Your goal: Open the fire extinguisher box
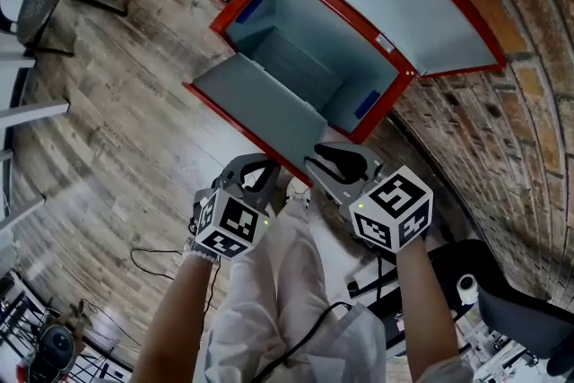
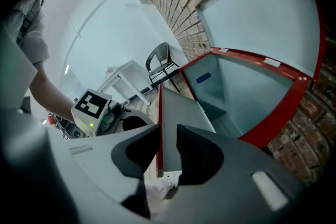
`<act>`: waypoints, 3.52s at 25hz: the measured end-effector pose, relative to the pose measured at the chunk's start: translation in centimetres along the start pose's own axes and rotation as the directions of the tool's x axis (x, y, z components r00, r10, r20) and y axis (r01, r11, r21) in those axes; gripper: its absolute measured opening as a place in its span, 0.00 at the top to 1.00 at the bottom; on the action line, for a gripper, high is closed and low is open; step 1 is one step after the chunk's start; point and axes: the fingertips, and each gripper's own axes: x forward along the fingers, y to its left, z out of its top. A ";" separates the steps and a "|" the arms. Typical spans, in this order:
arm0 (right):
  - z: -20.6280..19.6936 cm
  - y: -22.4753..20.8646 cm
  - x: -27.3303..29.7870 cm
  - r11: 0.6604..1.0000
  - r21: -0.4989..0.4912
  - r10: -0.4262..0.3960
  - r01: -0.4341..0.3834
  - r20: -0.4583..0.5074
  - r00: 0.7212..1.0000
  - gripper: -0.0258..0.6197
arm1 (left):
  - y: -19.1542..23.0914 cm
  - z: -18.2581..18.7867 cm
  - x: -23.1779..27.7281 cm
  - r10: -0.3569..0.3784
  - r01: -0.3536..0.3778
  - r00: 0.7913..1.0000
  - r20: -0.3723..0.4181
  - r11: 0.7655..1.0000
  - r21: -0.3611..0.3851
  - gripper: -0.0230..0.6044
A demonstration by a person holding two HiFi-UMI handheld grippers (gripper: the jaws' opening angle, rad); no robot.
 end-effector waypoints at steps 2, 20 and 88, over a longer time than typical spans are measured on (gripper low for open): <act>-1.2 0.7 1.0 1.000 -0.007 0.023 -0.023 -0.041 0.999 0.82 | -0.1 -0.6 -0.1 -0.004 0.004 1.000 -0.004 1.000 -0.003 0.97; -9.5 3.8 6.9 0.984 -0.079 0.125 -0.162 -0.355 0.926 0.88 | -0.6 -4.8 -0.4 -0.006 0.005 1.000 -0.021 1.000 -0.028 0.97; -26.4 -9.2 22.8 0.941 -0.222 -0.339 0.256 -0.600 0.724 0.95 | 7.7 -10.0 -1.9 0.180 -0.171 0.982 0.063 0.977 -0.126 0.97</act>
